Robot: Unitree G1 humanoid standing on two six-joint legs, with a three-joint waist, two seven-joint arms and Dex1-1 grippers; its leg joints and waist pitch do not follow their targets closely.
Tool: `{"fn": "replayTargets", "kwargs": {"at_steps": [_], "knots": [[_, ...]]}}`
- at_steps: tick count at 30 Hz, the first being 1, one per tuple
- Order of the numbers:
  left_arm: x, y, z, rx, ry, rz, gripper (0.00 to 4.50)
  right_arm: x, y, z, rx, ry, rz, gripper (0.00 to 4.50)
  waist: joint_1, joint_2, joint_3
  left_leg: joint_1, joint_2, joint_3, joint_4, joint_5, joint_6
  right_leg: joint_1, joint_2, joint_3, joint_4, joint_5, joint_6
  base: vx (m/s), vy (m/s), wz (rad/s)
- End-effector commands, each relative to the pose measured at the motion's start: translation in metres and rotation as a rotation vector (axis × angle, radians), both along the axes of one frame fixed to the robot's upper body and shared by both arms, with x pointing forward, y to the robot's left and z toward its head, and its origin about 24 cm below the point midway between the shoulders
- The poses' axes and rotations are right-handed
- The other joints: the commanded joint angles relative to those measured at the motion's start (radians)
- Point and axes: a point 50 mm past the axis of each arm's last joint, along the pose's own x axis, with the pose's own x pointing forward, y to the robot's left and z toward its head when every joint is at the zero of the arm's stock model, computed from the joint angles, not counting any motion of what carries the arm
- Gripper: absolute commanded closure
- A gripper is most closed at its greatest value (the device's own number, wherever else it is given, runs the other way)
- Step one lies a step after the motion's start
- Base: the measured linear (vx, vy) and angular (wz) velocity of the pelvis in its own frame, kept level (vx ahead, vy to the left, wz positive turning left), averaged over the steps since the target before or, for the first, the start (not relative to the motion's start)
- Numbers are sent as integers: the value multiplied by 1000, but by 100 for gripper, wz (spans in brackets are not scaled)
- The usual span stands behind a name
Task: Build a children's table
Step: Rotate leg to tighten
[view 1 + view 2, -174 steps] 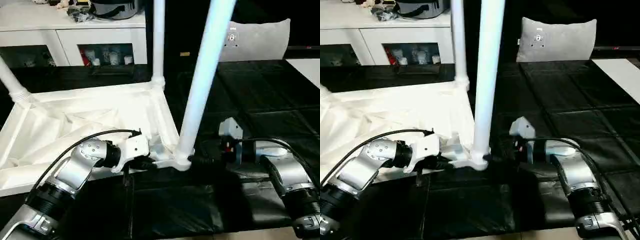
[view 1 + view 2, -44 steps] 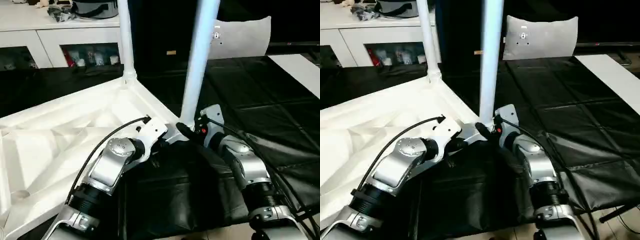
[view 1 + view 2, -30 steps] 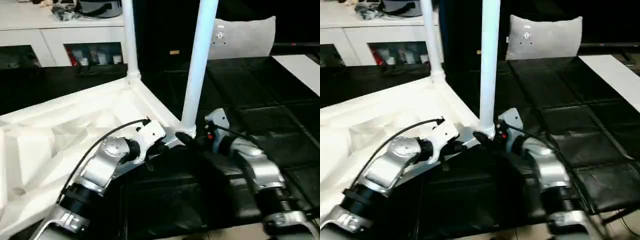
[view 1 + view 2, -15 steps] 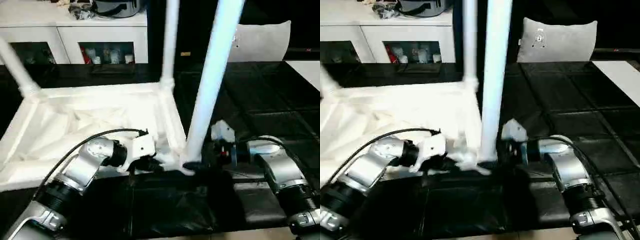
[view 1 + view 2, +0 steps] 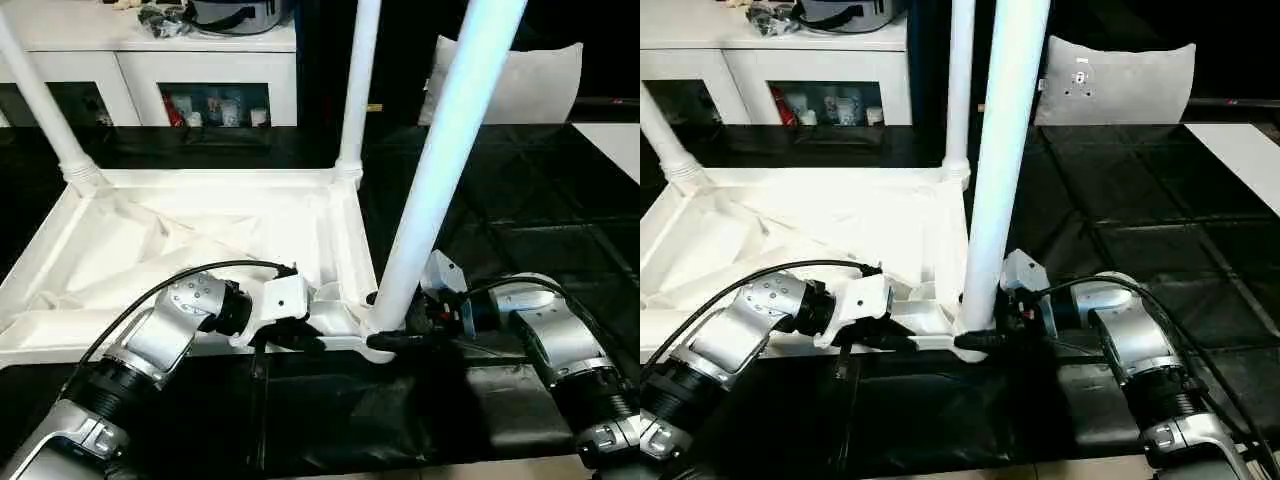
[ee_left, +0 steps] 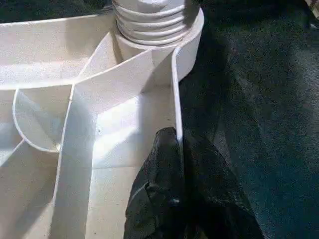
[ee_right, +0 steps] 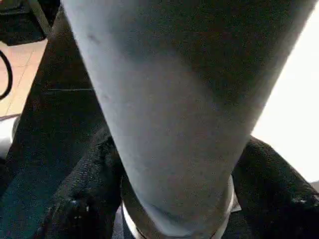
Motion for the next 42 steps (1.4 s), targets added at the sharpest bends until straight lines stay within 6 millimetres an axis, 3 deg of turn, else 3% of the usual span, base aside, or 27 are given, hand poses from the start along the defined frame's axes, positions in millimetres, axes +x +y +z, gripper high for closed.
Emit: {"fn": "replayTargets", "kwargs": {"at_steps": [1, 8, 10, 12, 13, 17, 19, 23, 25, 30, 31, 35, 42], "knots": [[0, -4, 3, 13, -12, -52, 450, -1, 0, -1, -4, 23, 22, 164, -2, -6, -67, -14, 23, 11, -65, -79, 87, 71, -60, 66, -67, -277, -150, 0, 0, 0], [1, -5, 2, -2, -7, -12, 450, -4, 8, -6, 47, 71, -11, 190, -1, -4, -68, -15, 23, 11, -64, -78, 84, 72, -60, 66, -66, -271, -150, 0, 0, 0], [8, -9, 5, -53, -10, 104, 450, -2, 20, -8, 90, 101, -90, 192, -3, 0, -64, -15, 23, 10, -66, -84, 74, 72, -60, 65, -69, -286, -148, 0, 0, 0], [8, -10, 6, -62, -11, 121, 450, -2, 22, -8, 95, 105, -103, 192, -7, -3, -64, -13, 20, 11, -67, -103, 65, 72, -60, 63, -75, -322, -135, 0, 0, 0], [10, -12, 7, -75, -8, 157, 450, 0, 25, -9, 96, 109, -131, 192, -9, -4, -62, -11, 17, 12, -68, -121, 56, 71, -60, 62, -84, -382, -108, 0, 0, 0], [18, -33, 17, -182, 9, 384, 450, 13, 51, -16, 111, 125, -363, 193, -20, -5, -59, -13, 12, 9, -68, -140, 29, 70, -59, 53, -95, -458, -73, 0, 0, 0], [19, -41, 19, -201, 4, 434, 450, 17, 61, -16, 132, 136, -437, 193, -36, -6, -60, -17, 11, 7, -68, -142, 32, 72, -59, 52, -96, -450, -62, 0, 0, 0], [24, -62, 21, -221, -39, 545, 450, 28, 79, -17, 129, 138, -637, 193, -51, -8, -63, -18, 7, 7, -65, -109, 38, 71, -57, 52, -92, -408, -77, 0, 0, 0], [25, -68, 22, -231, -46, 575, 450, 32, 81, -18, 116, 119, -716, 193, -52, -3, -65, -19, 7, 9, -64, -96, 49, 69, -58, 54, -92, -391, -80, 0, 0, 0], [24, -73, 23, -229, -59, 581, 450, 34, 84, -14, 173, 105, -728, 193, -50, -3, -66, -20, 11, 8, -66, -78, 68, 71, -56, 57, -85, -324, -97, 0, 0, 0], [25, -69, 23, -214, -72, 578, 450, 34, 81, -11, 195, 105, -739, 123, -51, -2, -65, -19, 12, 8, -67, -86, 70, 70, -56, 57, -84, -322, -102, 0, 0, 0], [27, -61, 22, -192, -88, 573, 450, 33, 77, -9, 197, 97, -733, 114, -52, 1, -62, -17, 12, 8, -69, -110, 67, 70, -57, 57, -90, -349, -97, 0, 0, 0], [29, -48, 20, -169, -89, 517, 450, 30, 58, -3, 199, 47, -657, 36, -49, 0, -65, -19, 12, 8, -67, -89, 75, 73, -58, 60, -84, -304, -107, 0, 0, 0]]}}
